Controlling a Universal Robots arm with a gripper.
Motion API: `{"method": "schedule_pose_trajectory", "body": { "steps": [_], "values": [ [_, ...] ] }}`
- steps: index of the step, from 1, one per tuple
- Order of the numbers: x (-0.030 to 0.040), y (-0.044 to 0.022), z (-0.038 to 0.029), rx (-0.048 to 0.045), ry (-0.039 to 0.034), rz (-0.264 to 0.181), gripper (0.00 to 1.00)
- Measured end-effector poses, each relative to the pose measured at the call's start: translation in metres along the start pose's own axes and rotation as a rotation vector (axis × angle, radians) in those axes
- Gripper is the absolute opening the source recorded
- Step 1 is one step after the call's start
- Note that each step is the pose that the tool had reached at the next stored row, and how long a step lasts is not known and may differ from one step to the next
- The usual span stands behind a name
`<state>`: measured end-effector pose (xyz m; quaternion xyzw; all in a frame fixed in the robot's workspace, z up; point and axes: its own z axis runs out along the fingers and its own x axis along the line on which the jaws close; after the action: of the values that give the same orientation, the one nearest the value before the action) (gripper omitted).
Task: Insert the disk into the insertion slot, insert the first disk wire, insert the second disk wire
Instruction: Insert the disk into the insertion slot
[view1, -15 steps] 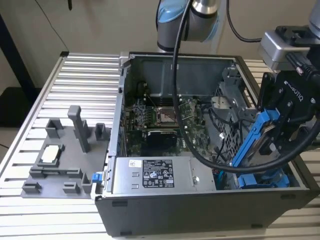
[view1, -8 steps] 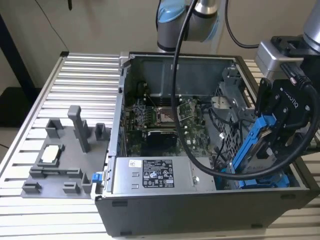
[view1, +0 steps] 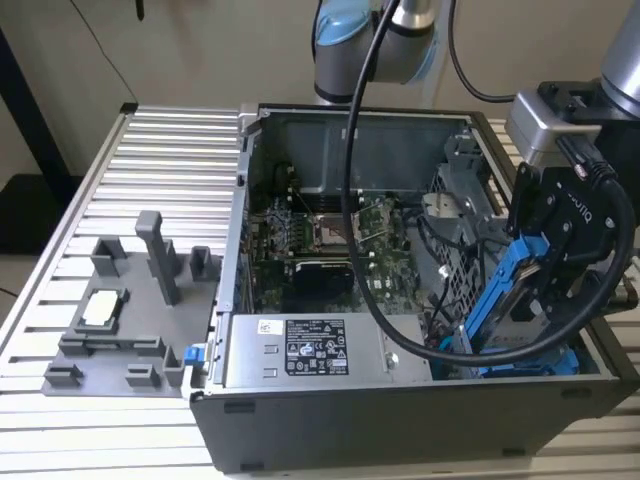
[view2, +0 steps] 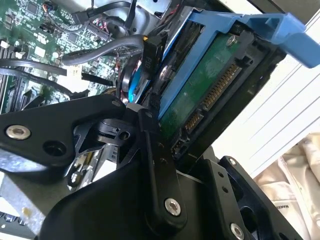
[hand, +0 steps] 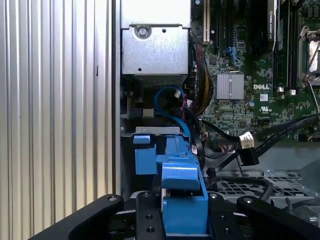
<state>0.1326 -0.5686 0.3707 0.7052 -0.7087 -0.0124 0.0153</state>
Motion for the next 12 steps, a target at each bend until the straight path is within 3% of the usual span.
{"method": "schedule_pose_trajectory", "body": {
  "steps": [2,3,6,10,12],
  "values": [
    [0.0,0.0,0.0,-0.0001,0.0003,0.0,0.34],
    [0.0,0.0,0.0,-0.0001,0.0002,0.0,0.4],
    [-0.0002,0.0,-0.0012,-0.0002,0.0004,0.0,0.4],
    [-0.0001,0.0008,-0.0185,-0.0007,0.0006,0.0,0.4],
    [-0.0002,0.0009,-0.0241,-0.0007,0.0009,0.0,0.4]
  ]
}}
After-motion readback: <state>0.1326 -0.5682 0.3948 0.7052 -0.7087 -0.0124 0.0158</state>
